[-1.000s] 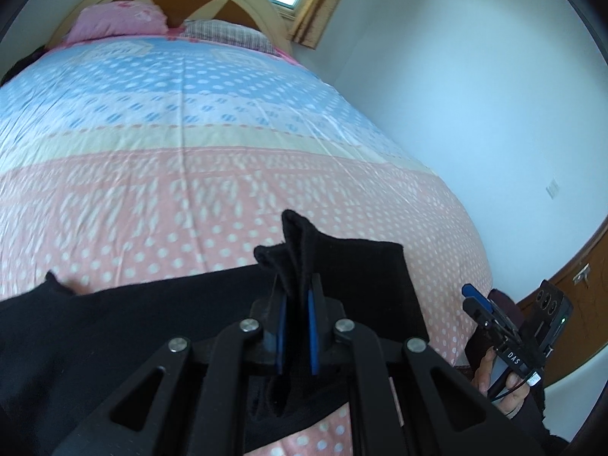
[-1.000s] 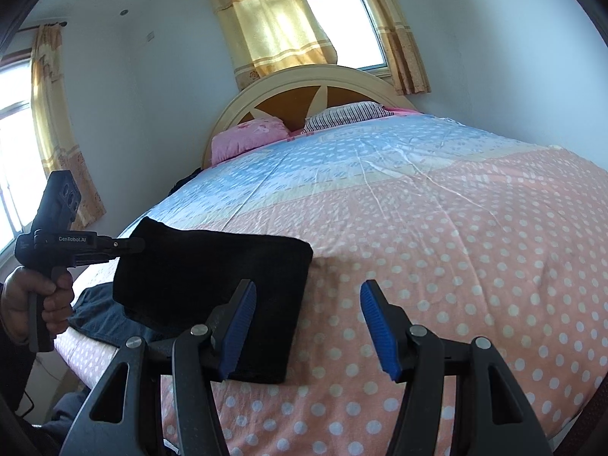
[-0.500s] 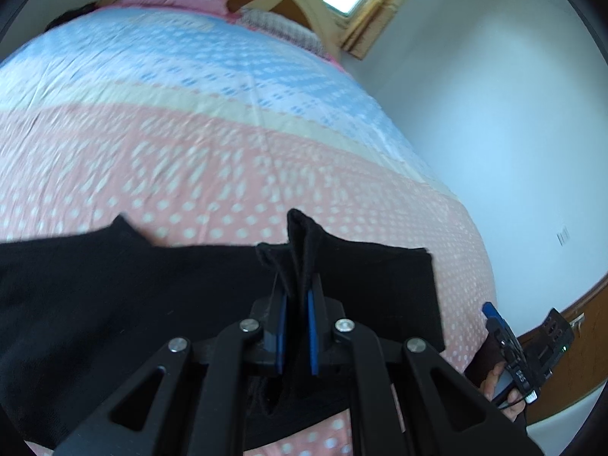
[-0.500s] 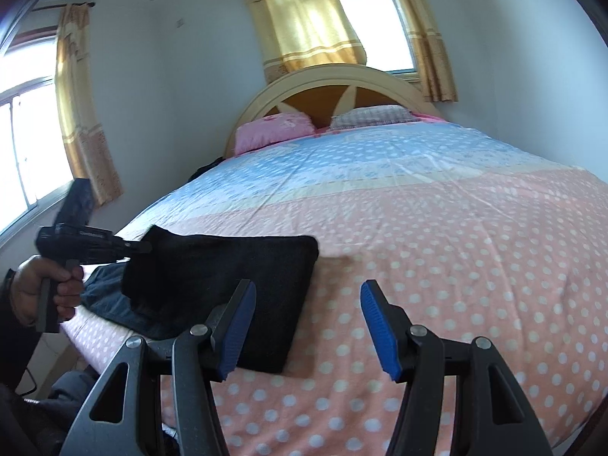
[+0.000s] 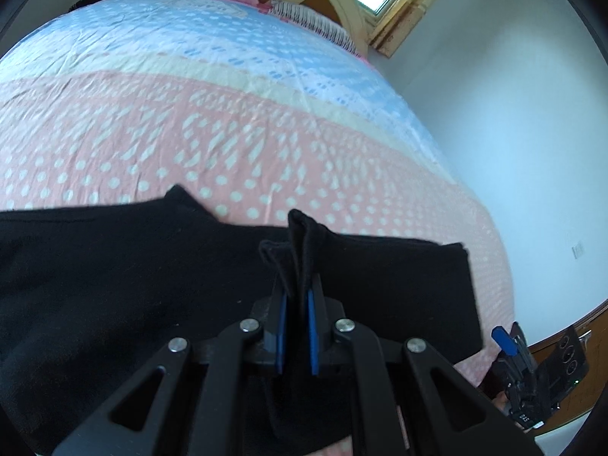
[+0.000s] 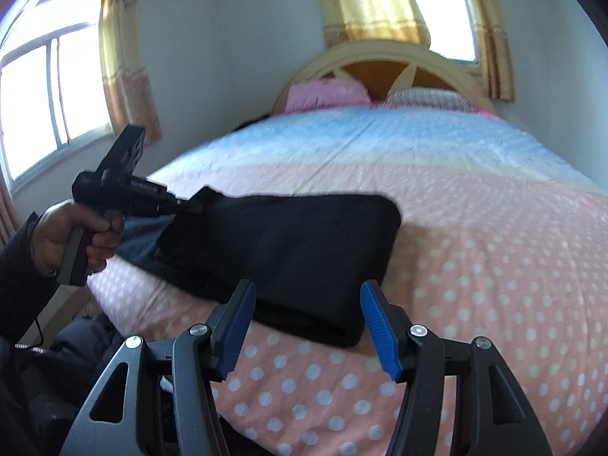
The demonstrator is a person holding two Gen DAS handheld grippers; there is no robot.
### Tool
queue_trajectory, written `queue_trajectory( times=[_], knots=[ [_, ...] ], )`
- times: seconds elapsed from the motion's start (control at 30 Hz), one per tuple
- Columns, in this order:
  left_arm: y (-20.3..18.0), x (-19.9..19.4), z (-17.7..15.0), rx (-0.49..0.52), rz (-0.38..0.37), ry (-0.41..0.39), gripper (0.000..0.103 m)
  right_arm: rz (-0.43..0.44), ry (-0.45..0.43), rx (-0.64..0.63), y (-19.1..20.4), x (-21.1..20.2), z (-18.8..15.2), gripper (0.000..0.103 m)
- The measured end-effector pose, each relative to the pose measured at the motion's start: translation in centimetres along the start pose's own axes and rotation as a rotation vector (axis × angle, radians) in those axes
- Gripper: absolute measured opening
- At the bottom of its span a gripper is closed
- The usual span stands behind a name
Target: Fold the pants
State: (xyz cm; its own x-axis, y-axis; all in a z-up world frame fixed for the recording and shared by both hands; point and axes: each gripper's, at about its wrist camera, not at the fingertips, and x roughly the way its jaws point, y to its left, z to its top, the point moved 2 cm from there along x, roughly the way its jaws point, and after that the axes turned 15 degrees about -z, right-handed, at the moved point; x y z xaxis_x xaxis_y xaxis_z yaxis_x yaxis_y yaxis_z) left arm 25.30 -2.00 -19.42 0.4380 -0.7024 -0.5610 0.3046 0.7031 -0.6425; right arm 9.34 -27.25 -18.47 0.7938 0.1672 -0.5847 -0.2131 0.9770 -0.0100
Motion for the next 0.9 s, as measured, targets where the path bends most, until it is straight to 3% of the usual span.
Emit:
queue_trajectory(
  times=[0.17, 0.33, 0.47, 0.53, 0.63, 0.73, 0.8, 0.9],
  knots=[
    [0.4, 0.3, -0.7, 0.008, 0.013, 0.000, 0.017, -0.055, 0.067, -0.050, 0.5, 1.6, -0.6, 0.059],
    [-0.8, -1.2, -1.7, 0.070, 0.057, -0.052, 0.056, -0.043, -0.021, 0.029, -0.3, -0.1, 1.6, 0.059],
    [-2.5, -1.5, -3.0, 0.149, 0.081, -0.054, 0.060, 0.024, -0.023, 0.047, 0.3, 1.8, 4.7, 0.060],
    [-2.7, -0.6, -3.8, 0.169, 0.088, -0.018, 0.063, 0.054, 0.051, 0.081, 0.0, 4.8, 5.1, 0.061],
    [-2.8, 0.5, -4.9, 0.231, 0.149, -0.001, 0.065, -0.023, 0.202, 0.090, -1.1, 9.4, 4.1, 0.061],
    [-3.7, 0.9, -5.4, 0.305, 0.201, 0.019, 0.069, -0.016, 0.171, 0.061, -1.0, 8.5, 4.0, 0.061],
    [-3.7, 0.6, -5.3, 0.292, 0.187, 0.008, 0.070, -0.027, 0.139, 0.047, -0.6, 6.3, 4.2, 0.061],
    [-3.3, -0.2, -5.2, 0.261, 0.174, -0.024, 0.073, 0.024, 0.095, 0.045, 0.0, 3.9, 4.2, 0.061]
  ],
)
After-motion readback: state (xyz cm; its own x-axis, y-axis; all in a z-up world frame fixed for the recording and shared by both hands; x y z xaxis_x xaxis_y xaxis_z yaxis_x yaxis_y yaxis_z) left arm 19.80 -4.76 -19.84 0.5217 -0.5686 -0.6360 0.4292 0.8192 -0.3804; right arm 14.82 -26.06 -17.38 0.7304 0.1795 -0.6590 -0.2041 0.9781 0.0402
